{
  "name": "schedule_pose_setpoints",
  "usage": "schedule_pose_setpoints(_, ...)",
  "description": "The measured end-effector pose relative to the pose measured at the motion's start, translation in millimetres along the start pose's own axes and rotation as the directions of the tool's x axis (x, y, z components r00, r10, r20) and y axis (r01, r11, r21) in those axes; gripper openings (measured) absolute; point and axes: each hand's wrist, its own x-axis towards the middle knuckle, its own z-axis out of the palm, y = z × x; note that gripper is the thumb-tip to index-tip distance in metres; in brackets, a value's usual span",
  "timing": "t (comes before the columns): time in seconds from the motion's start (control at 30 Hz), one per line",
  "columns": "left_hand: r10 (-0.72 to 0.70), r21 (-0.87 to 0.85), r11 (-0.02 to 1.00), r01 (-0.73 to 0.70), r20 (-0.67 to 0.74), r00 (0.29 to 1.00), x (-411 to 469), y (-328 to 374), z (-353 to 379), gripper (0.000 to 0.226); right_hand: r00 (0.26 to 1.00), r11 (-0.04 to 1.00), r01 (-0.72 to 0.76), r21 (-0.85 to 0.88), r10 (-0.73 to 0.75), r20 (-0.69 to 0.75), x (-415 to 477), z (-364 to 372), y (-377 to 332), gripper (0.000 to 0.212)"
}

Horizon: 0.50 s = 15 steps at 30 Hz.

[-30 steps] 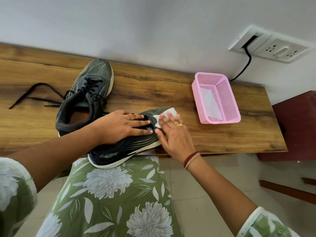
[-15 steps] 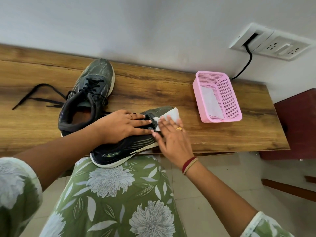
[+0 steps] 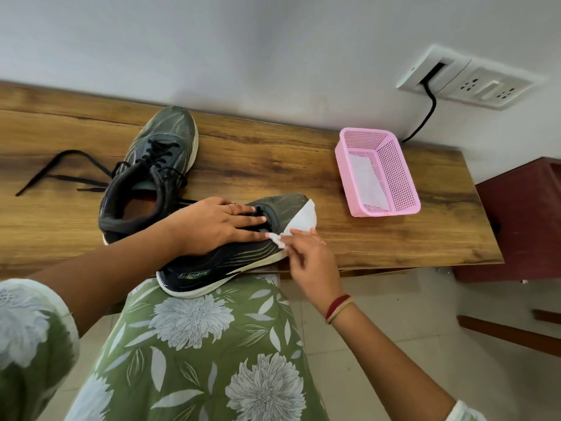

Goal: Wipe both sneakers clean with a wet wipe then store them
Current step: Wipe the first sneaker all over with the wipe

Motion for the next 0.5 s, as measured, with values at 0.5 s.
schedule_pose_setpoints(0.5, -0.070, -0.020, 0.997, 0.070, 0.023, 0.997, -3, 2, 1, 0.055, 0.847, 0.841, -0.205, 0.501, 0.409, -0.339, 41, -32, 4, 0.018)
